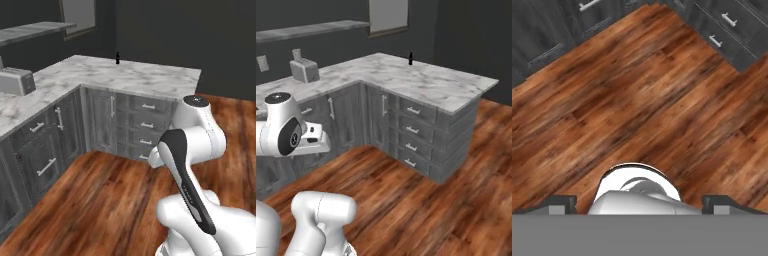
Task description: Place the large bottle from the dining counter next to the other large bottle outside the sink, and place the small bottle from the dining counter next to the other small bottle inside the sink.
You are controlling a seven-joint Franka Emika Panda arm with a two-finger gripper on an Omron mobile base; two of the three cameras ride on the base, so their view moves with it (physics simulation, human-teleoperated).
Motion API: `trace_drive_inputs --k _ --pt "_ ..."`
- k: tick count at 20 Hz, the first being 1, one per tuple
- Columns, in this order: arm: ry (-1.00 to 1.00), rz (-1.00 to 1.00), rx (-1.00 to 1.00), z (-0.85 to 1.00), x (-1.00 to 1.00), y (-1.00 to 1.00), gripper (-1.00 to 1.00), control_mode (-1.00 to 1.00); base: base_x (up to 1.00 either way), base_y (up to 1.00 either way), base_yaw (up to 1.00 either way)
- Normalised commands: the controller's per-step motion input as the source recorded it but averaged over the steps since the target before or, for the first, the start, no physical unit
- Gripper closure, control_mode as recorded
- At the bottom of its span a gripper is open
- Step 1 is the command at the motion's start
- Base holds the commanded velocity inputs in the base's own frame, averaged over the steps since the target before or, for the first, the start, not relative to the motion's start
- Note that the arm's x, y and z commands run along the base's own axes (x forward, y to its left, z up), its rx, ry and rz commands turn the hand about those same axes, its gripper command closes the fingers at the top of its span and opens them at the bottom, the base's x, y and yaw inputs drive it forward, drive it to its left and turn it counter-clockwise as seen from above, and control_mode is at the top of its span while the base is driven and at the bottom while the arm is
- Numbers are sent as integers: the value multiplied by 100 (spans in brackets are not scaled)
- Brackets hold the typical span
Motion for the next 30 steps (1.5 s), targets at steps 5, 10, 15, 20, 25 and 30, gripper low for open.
trace_drive_inputs --k 5,10,15,20,25,30 --pt "0 0 0 0 0 0 -100 100 100 -8 18" --pt "0 0 0 0 0 0 -100 100 93 -31 29" --pt "0 0 0 0 0 0 -100 100 67 -39 31" --pt "0 0 0 0 0 0 -100 100 62 -33 28" --pt "0 0 0 0 0 0 -100 100 46 -48 25" --pt "0 0 0 0 0 0 -100 100 39 -75 21"
